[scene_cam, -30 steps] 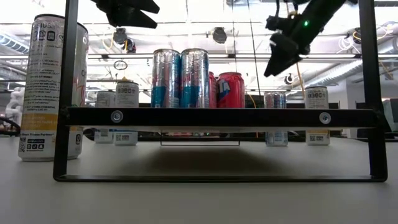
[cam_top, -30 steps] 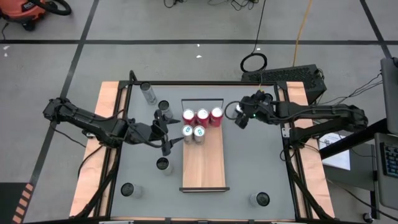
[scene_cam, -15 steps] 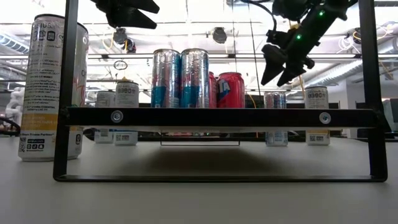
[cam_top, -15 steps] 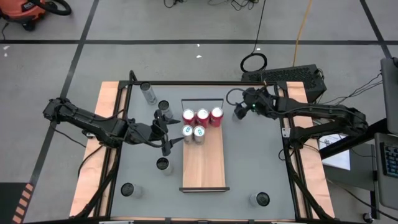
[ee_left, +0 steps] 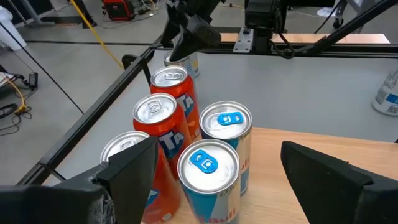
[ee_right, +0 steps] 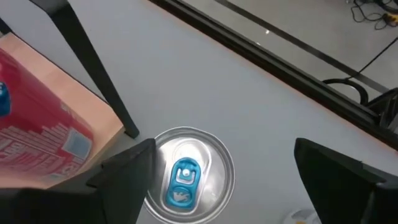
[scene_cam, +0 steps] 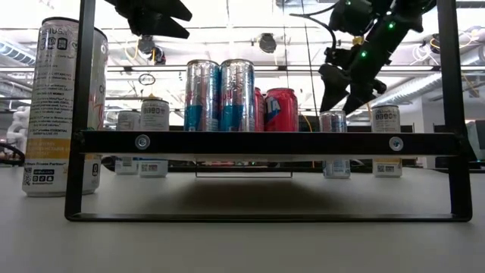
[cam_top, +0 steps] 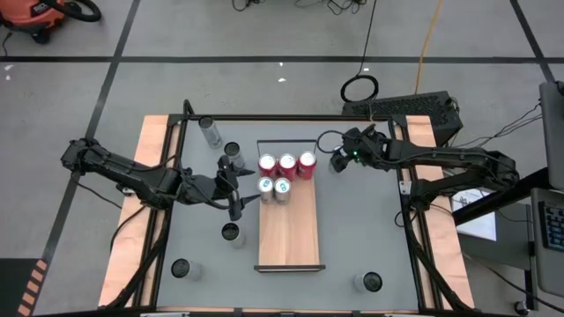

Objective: Place canned beverage on shelf
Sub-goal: Put the blue soda can aligned with the other blue soda cans on the shelf

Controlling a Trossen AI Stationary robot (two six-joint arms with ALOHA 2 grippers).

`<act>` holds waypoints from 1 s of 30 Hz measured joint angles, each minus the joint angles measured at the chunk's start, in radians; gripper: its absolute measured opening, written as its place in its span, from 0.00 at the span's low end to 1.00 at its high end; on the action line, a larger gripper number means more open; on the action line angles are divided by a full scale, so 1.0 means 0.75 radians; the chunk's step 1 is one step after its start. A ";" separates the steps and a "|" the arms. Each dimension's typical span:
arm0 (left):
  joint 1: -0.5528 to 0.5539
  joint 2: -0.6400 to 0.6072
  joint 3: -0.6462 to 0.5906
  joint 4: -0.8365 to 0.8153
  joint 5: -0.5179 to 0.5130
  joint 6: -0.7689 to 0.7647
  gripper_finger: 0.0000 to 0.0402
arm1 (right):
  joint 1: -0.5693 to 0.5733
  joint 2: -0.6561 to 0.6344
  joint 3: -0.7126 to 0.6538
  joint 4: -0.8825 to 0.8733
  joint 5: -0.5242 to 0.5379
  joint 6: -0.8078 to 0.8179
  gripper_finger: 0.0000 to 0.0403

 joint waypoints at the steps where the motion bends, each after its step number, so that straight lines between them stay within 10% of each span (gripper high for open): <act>1: 0.000 0.000 0.000 0.000 0.000 -0.001 0.84 | 0.000 0.000 0.000 0.003 -0.001 -0.007 0.87; 30: 0.000 0.000 0.001 0.006 -0.016 -0.033 0.84 | 0.026 0.056 0.000 0.022 -0.031 0.012 0.87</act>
